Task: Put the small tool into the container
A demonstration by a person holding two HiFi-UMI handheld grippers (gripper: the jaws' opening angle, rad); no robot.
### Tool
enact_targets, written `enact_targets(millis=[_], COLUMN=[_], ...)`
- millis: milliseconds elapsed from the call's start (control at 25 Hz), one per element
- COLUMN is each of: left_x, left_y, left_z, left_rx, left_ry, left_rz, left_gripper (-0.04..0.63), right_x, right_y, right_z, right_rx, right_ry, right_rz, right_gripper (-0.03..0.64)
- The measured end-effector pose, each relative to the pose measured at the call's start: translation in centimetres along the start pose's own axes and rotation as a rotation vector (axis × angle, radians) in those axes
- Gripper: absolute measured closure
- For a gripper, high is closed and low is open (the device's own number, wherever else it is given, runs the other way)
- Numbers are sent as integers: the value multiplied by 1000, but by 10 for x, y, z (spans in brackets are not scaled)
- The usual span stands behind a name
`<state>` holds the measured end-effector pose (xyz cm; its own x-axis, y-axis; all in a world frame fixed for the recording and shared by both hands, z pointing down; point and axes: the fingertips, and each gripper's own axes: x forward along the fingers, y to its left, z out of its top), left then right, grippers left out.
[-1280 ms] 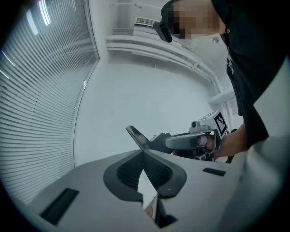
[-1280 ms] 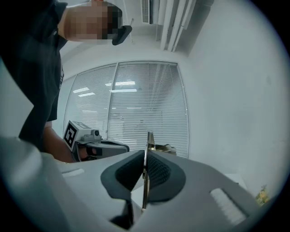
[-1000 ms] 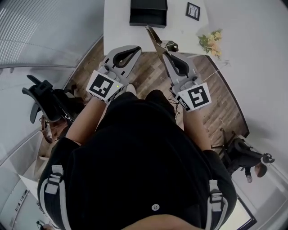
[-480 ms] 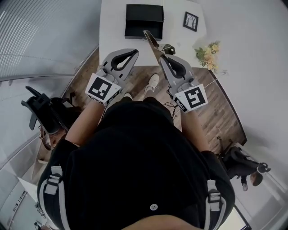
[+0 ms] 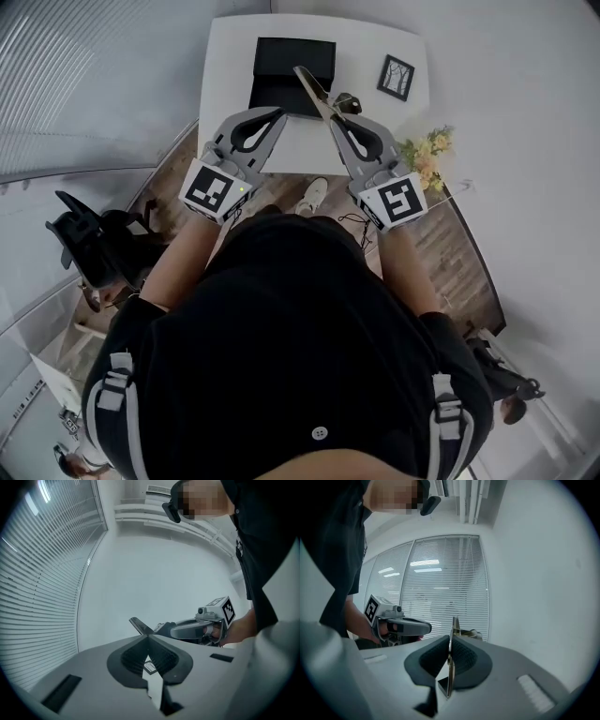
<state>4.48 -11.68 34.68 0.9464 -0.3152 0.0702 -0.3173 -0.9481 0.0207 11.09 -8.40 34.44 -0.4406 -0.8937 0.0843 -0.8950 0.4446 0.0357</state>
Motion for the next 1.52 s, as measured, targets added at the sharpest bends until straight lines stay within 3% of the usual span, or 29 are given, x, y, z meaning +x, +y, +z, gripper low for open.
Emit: enact_targets(millis=[240, 560, 960, 1520], left_x=[39, 65, 66, 65], left_y=[1, 13, 60, 136], left_z=[-7, -14, -43, -92], left_rx=[33, 6, -40, -71], left_ry=[0, 22, 48, 52], left_rz=[54, 141, 207, 220], left_gripper=[588, 588, 588, 588], right_x=[8, 33, 84, 152], right_y=[-41, -73, -77, -66], right_z=[-15, -46, -89, -192], right_rx=[-15, 10, 2, -9], right_ry=[24, 87, 190, 464], right_rz=[63, 137, 212, 299], right_gripper=[597, 597, 597, 597])
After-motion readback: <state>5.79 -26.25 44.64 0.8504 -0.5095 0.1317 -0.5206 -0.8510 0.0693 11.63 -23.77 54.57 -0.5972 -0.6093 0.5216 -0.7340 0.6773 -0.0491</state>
